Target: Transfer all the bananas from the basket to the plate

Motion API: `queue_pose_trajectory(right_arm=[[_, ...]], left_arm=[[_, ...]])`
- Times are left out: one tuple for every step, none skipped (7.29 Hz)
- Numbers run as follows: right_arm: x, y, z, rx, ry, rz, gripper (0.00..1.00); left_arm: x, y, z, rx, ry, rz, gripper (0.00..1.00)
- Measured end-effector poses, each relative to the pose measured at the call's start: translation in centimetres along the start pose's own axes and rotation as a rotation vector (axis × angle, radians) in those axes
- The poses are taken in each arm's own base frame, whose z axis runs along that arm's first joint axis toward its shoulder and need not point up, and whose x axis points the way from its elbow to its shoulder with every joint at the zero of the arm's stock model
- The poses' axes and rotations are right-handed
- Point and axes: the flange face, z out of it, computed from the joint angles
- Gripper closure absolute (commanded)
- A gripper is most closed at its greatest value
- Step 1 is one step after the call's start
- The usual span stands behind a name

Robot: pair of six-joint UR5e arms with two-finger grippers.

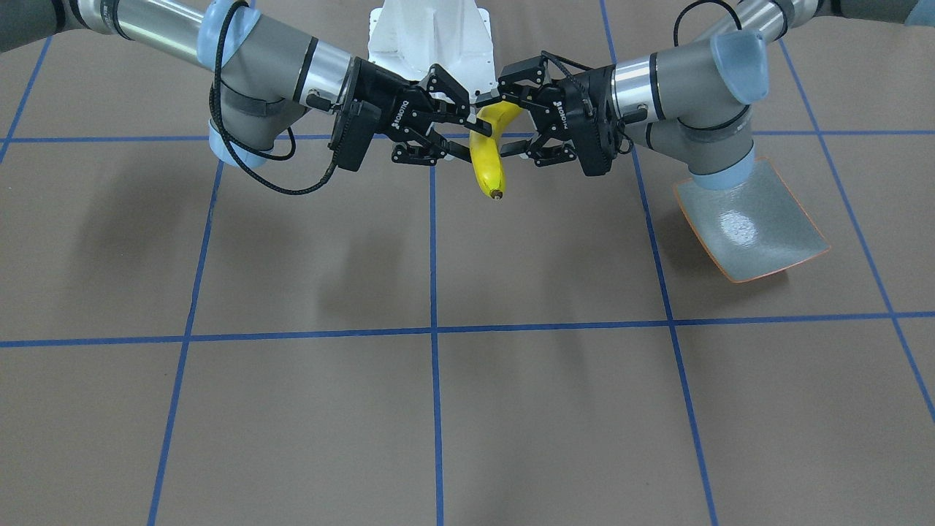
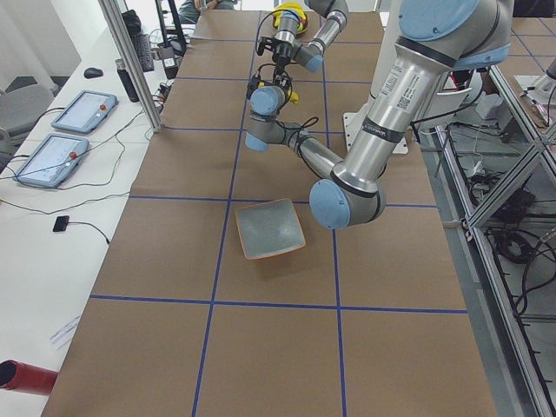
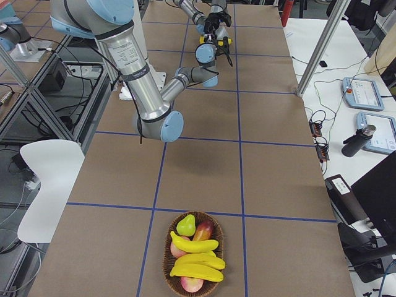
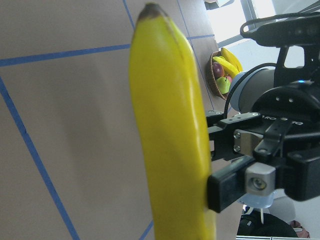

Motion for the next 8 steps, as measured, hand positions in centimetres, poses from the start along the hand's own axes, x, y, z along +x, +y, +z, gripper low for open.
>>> queue_pose_trajectory(right_arm=[[0.1,0.1,-0.2,0.0,-0.01,-0.003,1.0],[0.4,0.3,-0.5,0.0,-0.019,-0.006,0.15],[0.6,0.4,-0.6,0.0,-0.024,-0.008,0.0],[0.6,0.4,-0.6,0.002,-0.027,-0.009,0.0],[0.5,0.4,-0.8,0.005,-0.032,-0.011,0.0],[0.6,0.5,-1.7,0.009,-0.04,-0.013,0.0],[1.3,0.8,-3.5,0.02,-0.042,-0.013,0.0],[3.0,1.0,-5.6,0.041,-0.016,-0.007,0.0]], left_arm=[[0.1,0.1,0.1,-0.002,0.002,0.0,1.0],[0.1,0.1,0.2,-0.002,0.004,0.002,1.0],[0.1,0.2,0.2,-0.002,0.006,0.004,1.0],[0.2,0.2,0.2,-0.002,0.007,0.004,1.0],[0.2,0.2,0.1,-0.002,0.009,0.001,1.0],[0.2,0.3,0.0,0.0,0.008,-0.015,1.0],[-0.5,0.7,-0.7,0.005,-0.003,-0.06,1.0],[-2.3,2.1,-2.4,0.014,-0.03,-0.13,1.0]])
